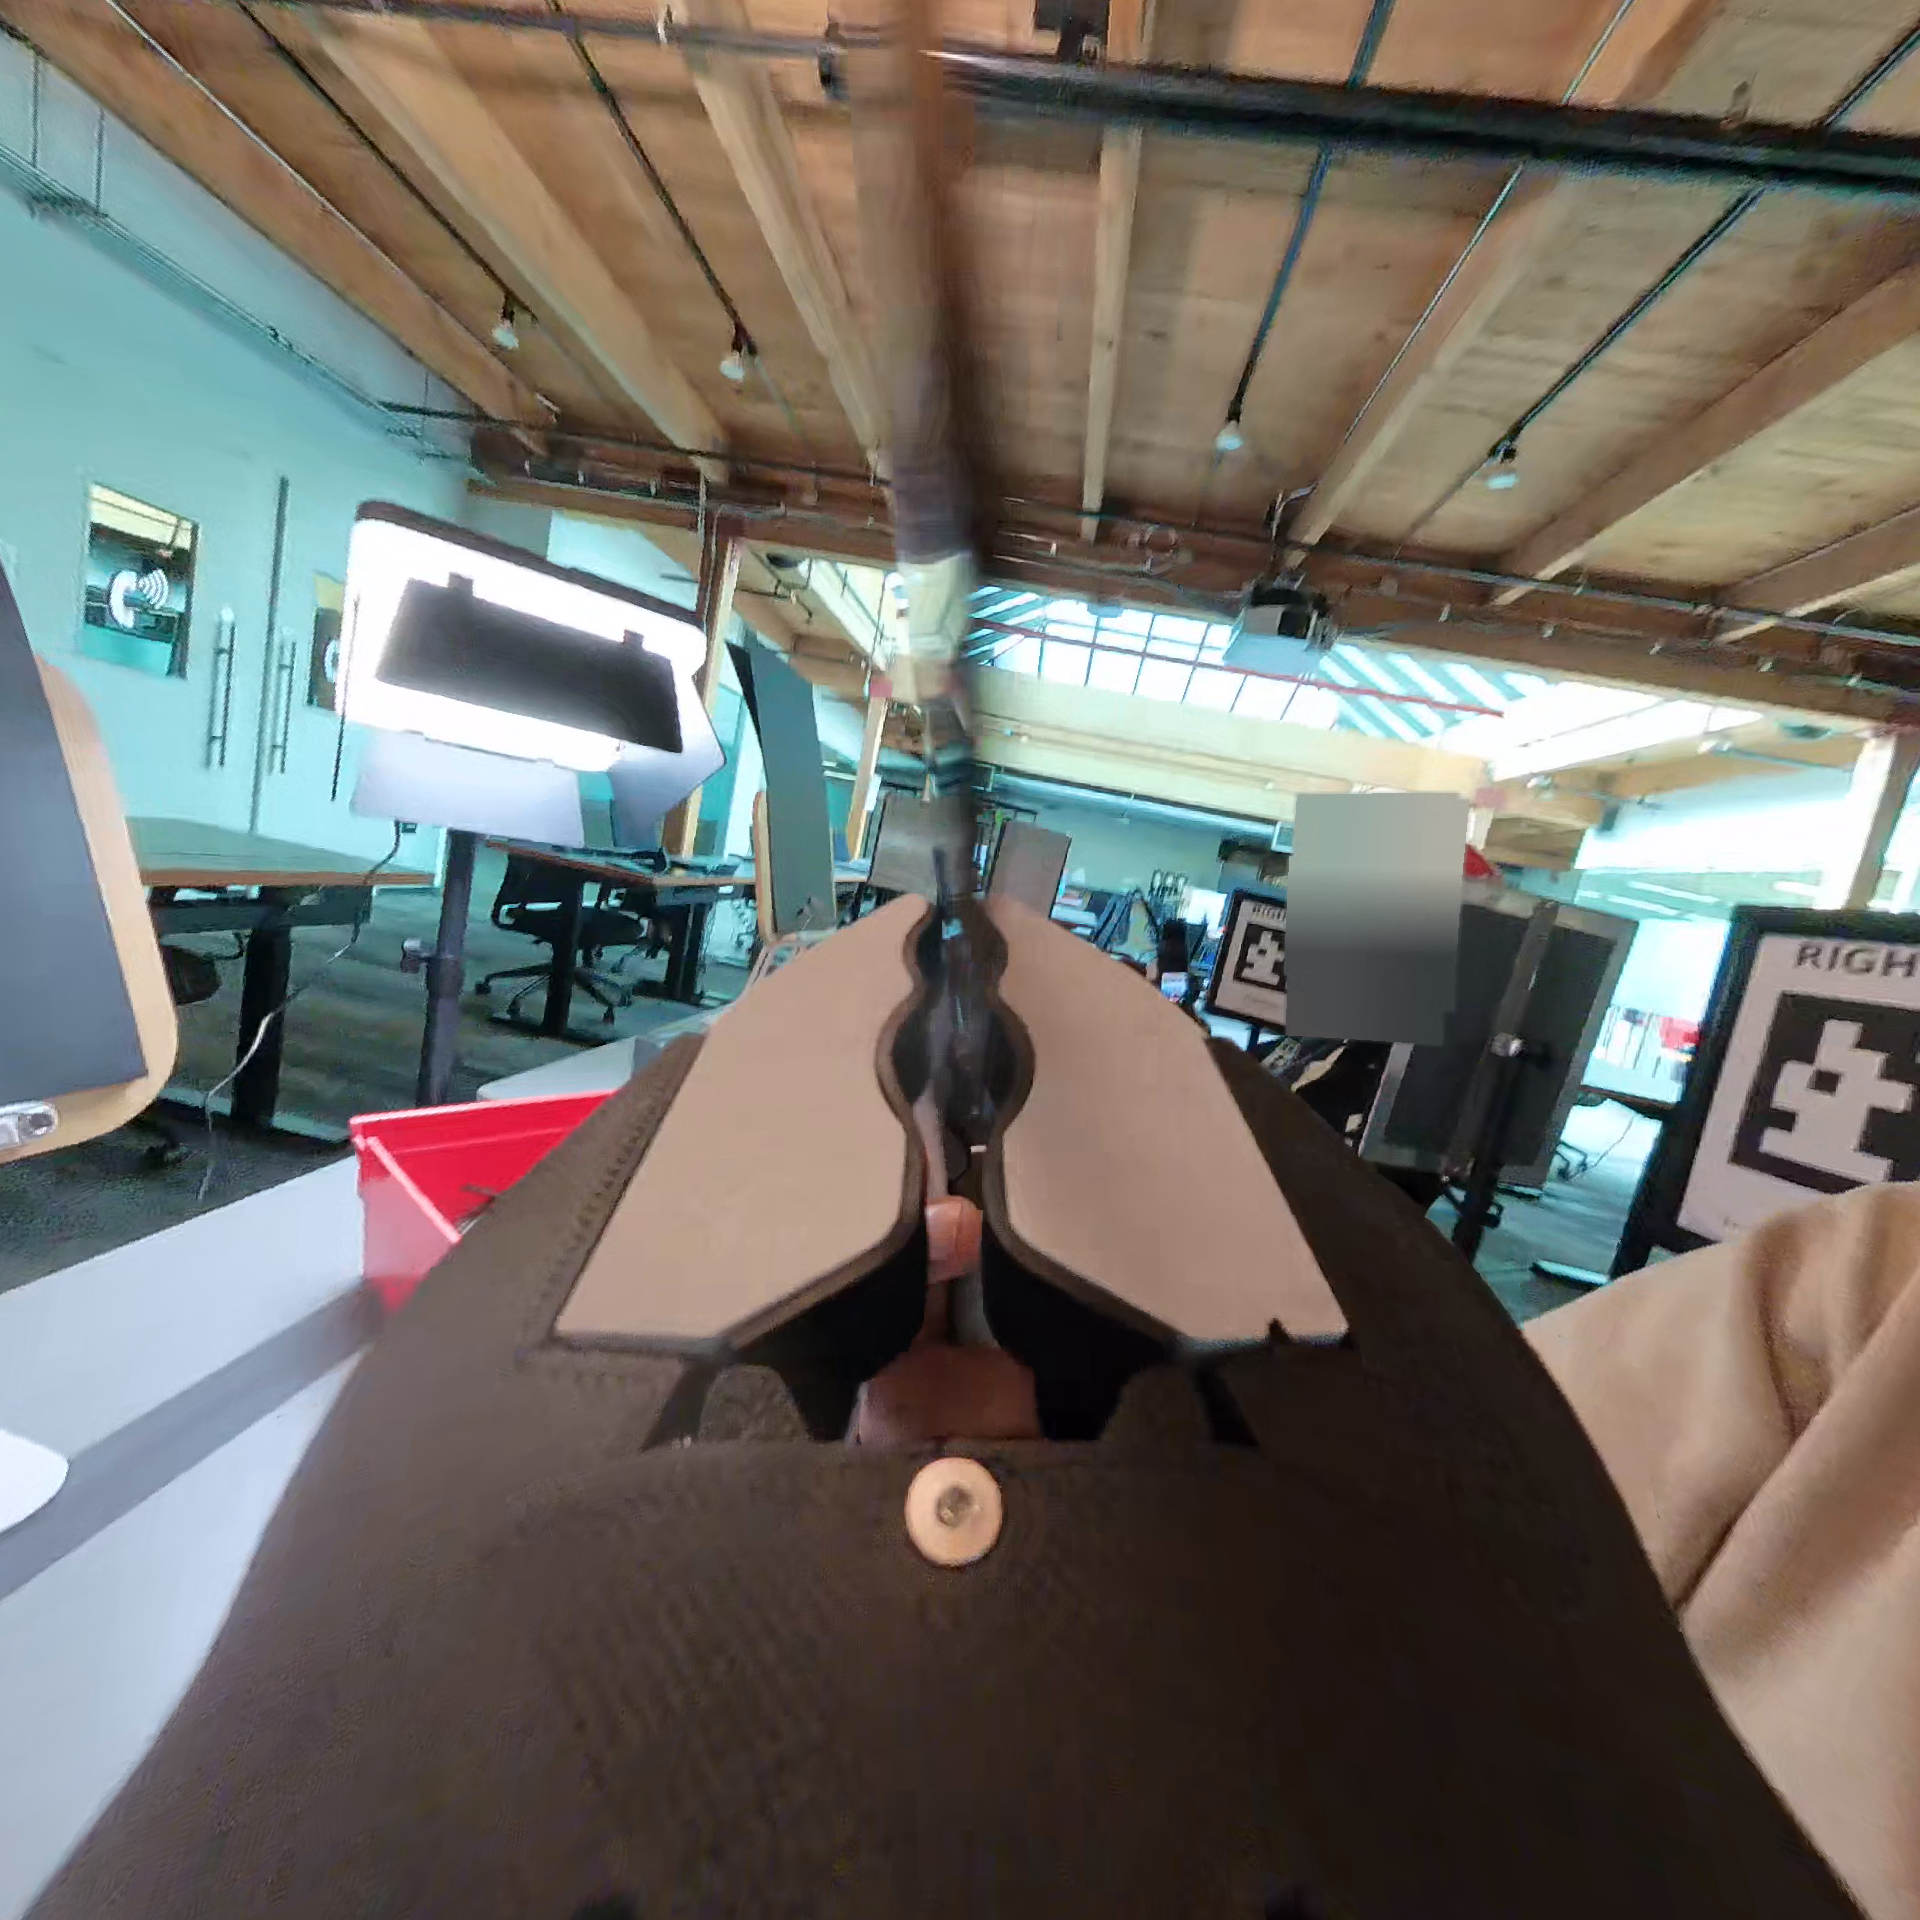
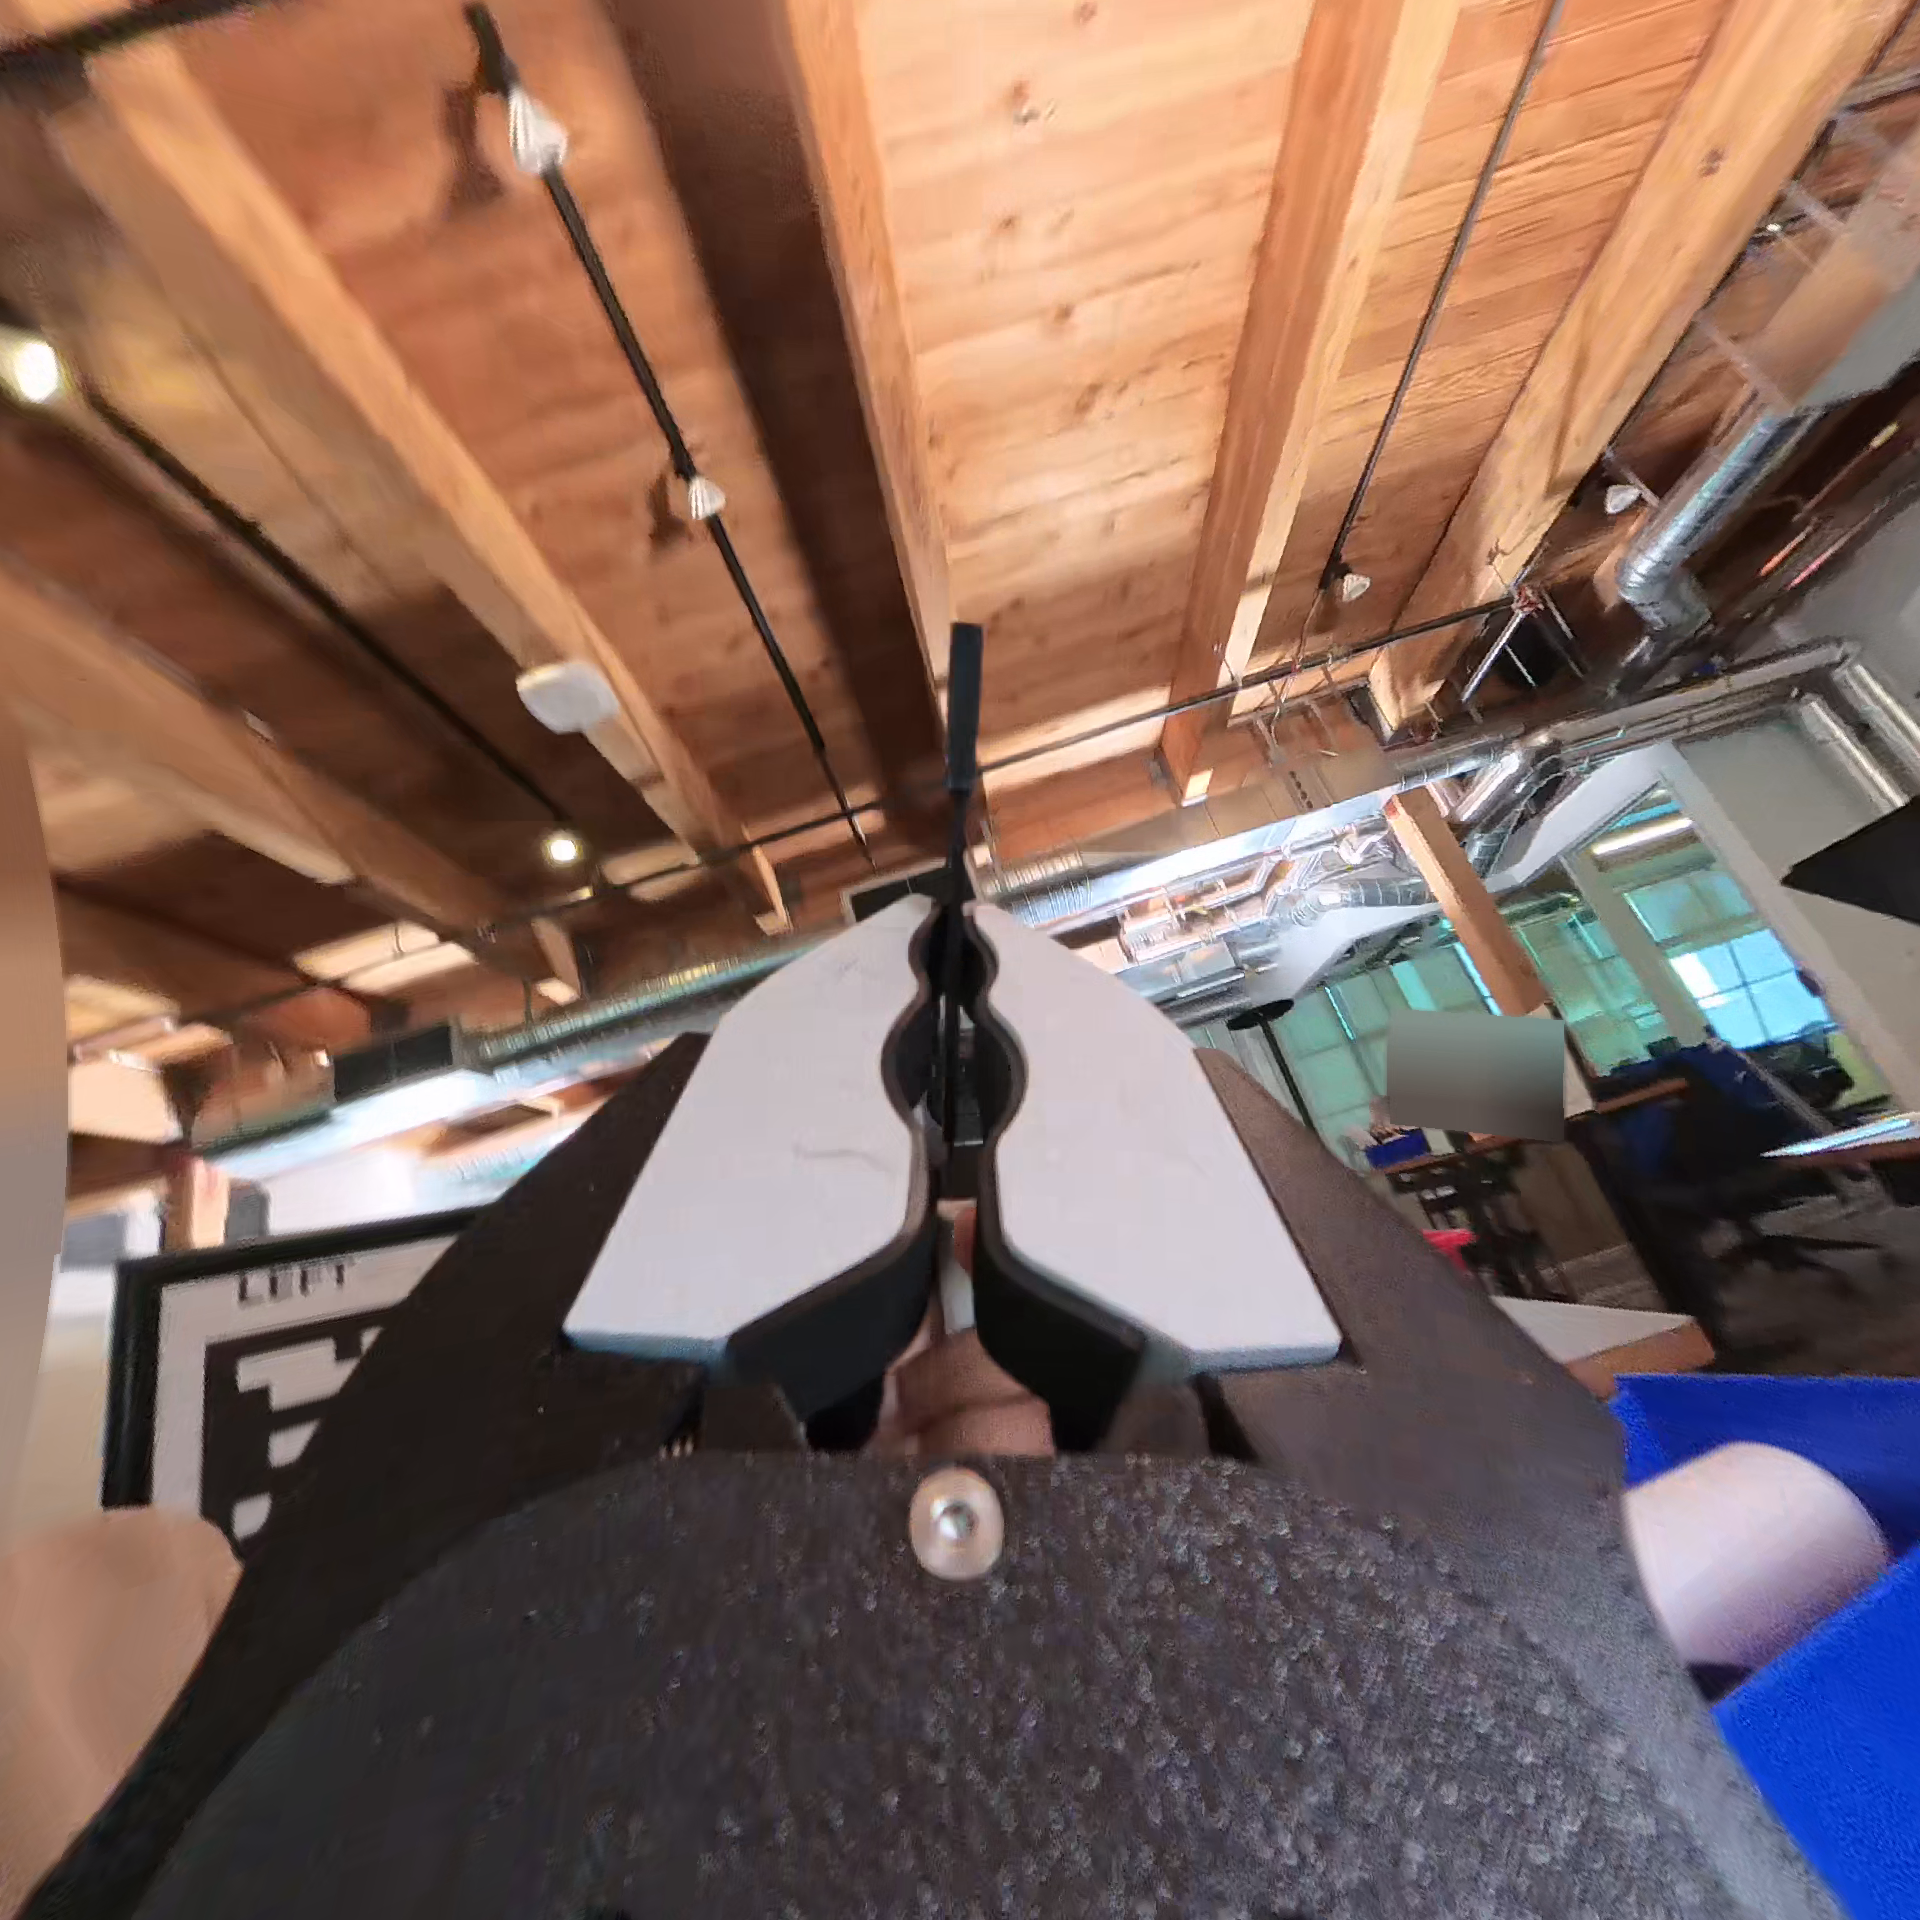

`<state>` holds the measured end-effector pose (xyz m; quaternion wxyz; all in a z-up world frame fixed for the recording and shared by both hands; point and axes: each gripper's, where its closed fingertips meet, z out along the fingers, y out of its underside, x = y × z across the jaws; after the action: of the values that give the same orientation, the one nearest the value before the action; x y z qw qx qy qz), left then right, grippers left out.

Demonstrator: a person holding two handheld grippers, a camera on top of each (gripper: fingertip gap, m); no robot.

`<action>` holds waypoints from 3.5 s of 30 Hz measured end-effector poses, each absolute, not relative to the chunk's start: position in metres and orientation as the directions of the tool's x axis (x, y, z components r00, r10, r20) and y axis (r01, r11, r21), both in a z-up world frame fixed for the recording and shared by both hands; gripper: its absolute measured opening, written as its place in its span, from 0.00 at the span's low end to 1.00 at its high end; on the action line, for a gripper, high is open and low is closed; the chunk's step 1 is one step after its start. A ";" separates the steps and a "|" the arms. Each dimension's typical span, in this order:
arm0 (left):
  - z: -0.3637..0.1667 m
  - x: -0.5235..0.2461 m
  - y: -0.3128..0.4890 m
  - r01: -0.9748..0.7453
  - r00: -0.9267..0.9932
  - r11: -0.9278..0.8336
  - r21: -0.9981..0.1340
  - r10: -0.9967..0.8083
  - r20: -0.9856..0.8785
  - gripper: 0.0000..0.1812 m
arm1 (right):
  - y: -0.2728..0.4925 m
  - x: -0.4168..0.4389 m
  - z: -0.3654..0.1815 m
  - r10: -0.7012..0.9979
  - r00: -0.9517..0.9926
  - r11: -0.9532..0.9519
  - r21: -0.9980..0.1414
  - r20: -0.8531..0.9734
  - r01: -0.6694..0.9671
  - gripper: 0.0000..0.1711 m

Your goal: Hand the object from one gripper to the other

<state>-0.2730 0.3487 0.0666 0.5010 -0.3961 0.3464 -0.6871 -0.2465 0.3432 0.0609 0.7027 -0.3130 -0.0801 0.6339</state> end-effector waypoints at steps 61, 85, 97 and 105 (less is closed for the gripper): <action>0.033 -0.265 0.333 0.130 -0.204 -0.011 -0.991 -0.979 -0.016 0.03 | 0.333 -0.262 0.056 0.934 0.357 0.191 -0.799 -0.031 -0.571 0.01; 0.073 -0.292 0.345 0.409 -0.258 -0.203 -0.890 -0.961 0.100 0.01 | 0.334 -0.238 0.073 0.931 0.341 0.142 -0.730 -0.130 -0.669 0.04; 0.076 -0.296 0.364 0.484 -0.165 -0.219 -0.847 -0.974 0.157 0.02 | 0.349 -0.246 0.062 0.914 0.348 0.094 -0.725 -0.210 -0.683 0.02; 0.063 -0.317 0.409 0.371 0.017 -0.228 -0.900 -0.968 0.252 0.02 | 0.393 -0.182 0.026 0.418 0.788 0.371 -0.877 0.451 0.306 0.30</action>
<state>-0.3170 0.4088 0.0626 0.5349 -0.4715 0.3164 -0.6256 -0.1818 0.3933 0.0262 0.7622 -0.5598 -0.3232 0.0368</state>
